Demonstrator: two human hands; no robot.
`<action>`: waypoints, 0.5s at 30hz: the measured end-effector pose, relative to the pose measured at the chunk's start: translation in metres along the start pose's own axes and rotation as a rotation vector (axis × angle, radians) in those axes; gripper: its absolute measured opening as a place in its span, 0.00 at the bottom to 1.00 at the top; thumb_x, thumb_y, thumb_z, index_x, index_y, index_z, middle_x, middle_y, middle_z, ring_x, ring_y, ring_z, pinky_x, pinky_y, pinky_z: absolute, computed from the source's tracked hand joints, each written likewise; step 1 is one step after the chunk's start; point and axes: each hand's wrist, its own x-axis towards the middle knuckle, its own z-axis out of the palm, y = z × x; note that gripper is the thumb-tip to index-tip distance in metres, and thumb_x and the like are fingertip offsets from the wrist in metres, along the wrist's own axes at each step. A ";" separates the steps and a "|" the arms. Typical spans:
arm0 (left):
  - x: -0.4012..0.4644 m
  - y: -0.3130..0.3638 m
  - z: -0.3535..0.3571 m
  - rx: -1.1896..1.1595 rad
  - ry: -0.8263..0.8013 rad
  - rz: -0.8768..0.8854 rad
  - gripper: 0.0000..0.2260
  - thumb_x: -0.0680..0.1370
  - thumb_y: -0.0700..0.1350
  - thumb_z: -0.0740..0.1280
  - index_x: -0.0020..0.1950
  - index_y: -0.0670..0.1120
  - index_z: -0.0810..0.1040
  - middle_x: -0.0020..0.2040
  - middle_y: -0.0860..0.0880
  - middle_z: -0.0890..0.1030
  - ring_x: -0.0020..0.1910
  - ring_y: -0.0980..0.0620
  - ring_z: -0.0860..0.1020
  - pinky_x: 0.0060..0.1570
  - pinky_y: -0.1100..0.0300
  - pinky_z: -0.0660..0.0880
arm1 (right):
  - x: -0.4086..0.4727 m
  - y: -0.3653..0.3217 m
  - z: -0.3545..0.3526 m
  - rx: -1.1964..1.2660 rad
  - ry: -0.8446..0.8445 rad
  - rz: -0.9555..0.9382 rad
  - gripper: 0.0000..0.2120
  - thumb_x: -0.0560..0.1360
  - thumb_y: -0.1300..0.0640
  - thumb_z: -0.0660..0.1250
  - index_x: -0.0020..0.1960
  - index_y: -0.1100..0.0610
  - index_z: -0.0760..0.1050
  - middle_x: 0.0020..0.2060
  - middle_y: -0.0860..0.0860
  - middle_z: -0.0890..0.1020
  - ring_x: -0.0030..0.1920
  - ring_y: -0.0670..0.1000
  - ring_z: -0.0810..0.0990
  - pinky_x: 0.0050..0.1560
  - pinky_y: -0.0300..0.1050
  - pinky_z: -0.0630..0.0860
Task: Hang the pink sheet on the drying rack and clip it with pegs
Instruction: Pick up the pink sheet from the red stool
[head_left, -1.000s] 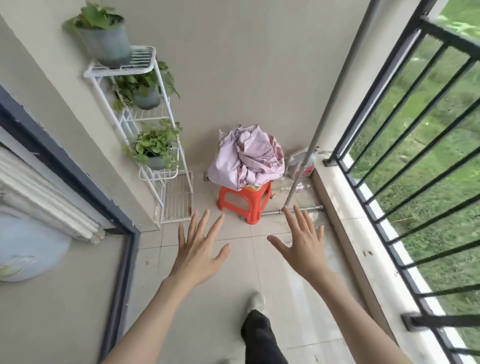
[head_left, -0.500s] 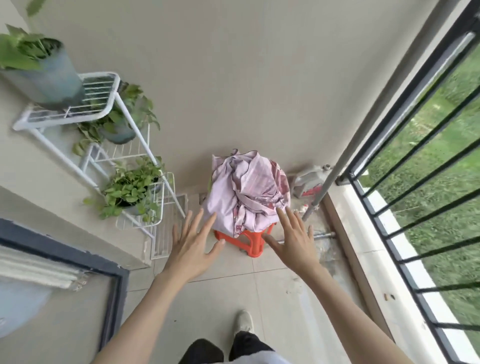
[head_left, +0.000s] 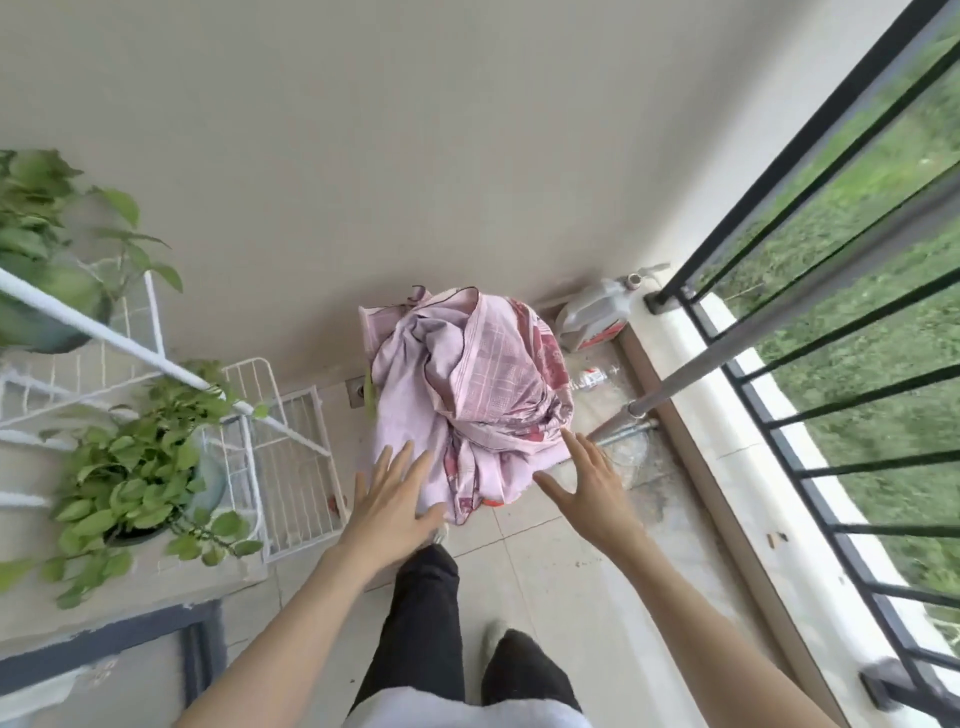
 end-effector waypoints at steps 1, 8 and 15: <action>0.019 -0.007 -0.002 0.031 -0.034 0.009 0.31 0.78 0.56 0.59 0.76 0.53 0.48 0.78 0.50 0.45 0.76 0.46 0.43 0.71 0.40 0.48 | 0.016 0.001 0.007 0.090 -0.006 0.061 0.34 0.74 0.41 0.63 0.75 0.52 0.56 0.74 0.51 0.60 0.74 0.52 0.57 0.72 0.52 0.56; 0.138 -0.042 0.007 0.227 -0.137 0.054 0.34 0.78 0.57 0.58 0.76 0.50 0.42 0.77 0.47 0.40 0.75 0.46 0.39 0.73 0.44 0.44 | 0.109 0.032 0.064 0.958 -0.051 0.814 0.36 0.72 0.36 0.63 0.73 0.55 0.60 0.72 0.53 0.64 0.67 0.55 0.66 0.57 0.55 0.69; 0.218 -0.027 0.044 0.211 0.053 0.166 0.42 0.72 0.61 0.65 0.76 0.53 0.41 0.76 0.43 0.39 0.75 0.41 0.39 0.72 0.43 0.47 | 0.138 0.044 0.120 1.365 -0.247 1.051 0.35 0.70 0.28 0.50 0.68 0.48 0.68 0.74 0.53 0.61 0.72 0.55 0.61 0.67 0.64 0.57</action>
